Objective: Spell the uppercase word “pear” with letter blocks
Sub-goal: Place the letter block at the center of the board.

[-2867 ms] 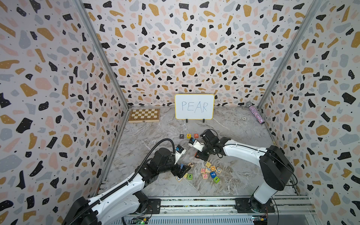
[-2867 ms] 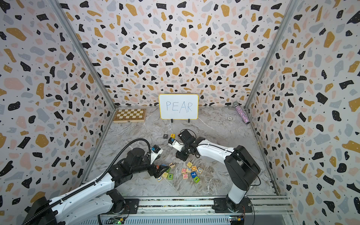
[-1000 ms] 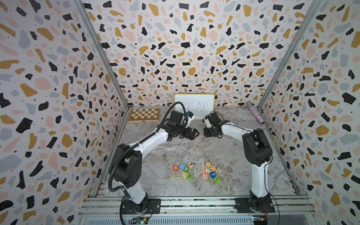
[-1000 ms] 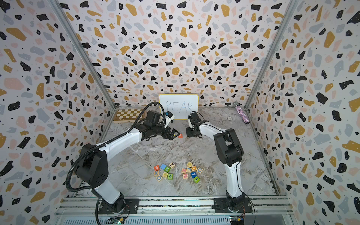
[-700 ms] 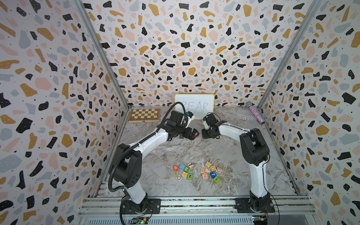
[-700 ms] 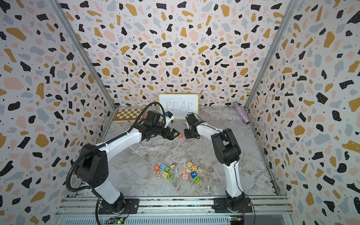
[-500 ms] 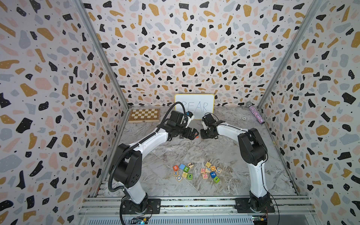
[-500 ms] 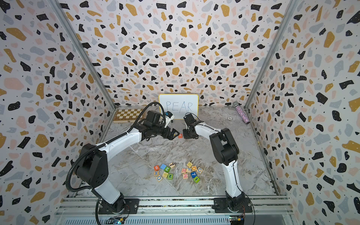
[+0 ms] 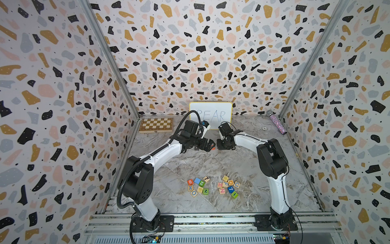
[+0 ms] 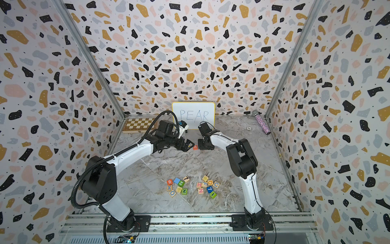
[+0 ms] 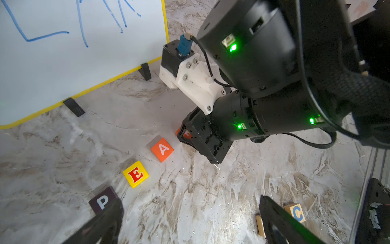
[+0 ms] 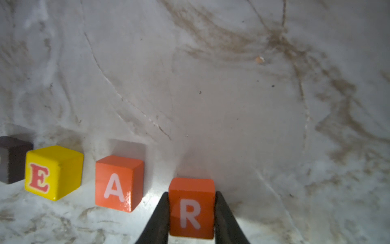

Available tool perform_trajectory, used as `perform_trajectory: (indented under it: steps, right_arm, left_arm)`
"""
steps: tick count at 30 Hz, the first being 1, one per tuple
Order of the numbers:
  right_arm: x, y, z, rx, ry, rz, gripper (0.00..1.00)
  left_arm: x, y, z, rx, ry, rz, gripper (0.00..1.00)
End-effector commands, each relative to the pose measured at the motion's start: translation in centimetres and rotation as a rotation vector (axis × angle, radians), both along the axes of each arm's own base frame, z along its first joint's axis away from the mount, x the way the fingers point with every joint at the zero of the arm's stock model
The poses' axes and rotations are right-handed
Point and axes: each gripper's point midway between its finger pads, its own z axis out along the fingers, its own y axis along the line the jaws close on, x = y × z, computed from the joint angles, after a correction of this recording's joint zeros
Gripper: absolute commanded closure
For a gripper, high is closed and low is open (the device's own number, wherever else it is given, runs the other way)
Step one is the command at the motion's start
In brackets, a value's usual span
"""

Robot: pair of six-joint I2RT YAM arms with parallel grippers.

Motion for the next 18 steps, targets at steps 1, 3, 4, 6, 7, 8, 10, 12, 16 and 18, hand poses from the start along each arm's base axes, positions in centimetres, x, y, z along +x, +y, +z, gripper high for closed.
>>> perform_trajectory:
  steps: [1,3,4,6,7,8,10,12,16,18]
  right_arm:
    - [-0.11,0.03,0.05,-0.006,0.017,-0.024,0.89]
    - [-0.2,0.03,-0.2,-0.007,0.025,-0.026,0.88]
    - [-0.22,0.05,-0.27,-0.007,0.027,-0.026,0.88]
    - [-0.17,0.09,-0.29,-0.005,0.027,-0.028,0.87]
    - [-0.16,0.1,-0.24,-0.004,0.027,-0.029,0.87]
    - [-0.09,0.14,-0.19,-0.002,0.024,-0.029,0.87]
    - [-0.09,0.1,-0.36,-0.005,0.026,-0.031,0.85]
    - [-0.1,0.12,-0.52,-0.01,0.029,-0.029,0.84]
    - [-0.12,0.1,-0.62,-0.013,0.032,-0.03,0.81]
    - [-0.08,-0.08,-0.53,-0.02,0.028,-0.037,0.77]
  left_arm:
    - [-0.03,-0.23,2.19,-0.03,-0.058,-0.004,0.01]
    - [-0.04,-0.28,2.38,-0.033,-0.062,-0.006,0.01]
    - [-0.05,-0.29,2.33,-0.033,-0.06,-0.005,0.01]
    - [-0.09,-0.25,2.3,-0.033,-0.059,-0.004,0.01]
    - [-0.12,-0.23,2.28,-0.033,-0.058,-0.002,0.01]
    - [-0.11,-0.23,2.26,-0.035,-0.059,-0.002,0.01]
    - [-0.19,-0.19,2.1,-0.034,-0.056,-0.003,0.01]
    - [-0.25,-0.2,2.14,-0.036,-0.057,-0.002,0.01]
    - [-0.49,-0.15,2.06,-0.039,-0.053,0.0,0.01]
    - [-0.54,-0.16,2.02,-0.038,-0.052,-0.001,0.01]
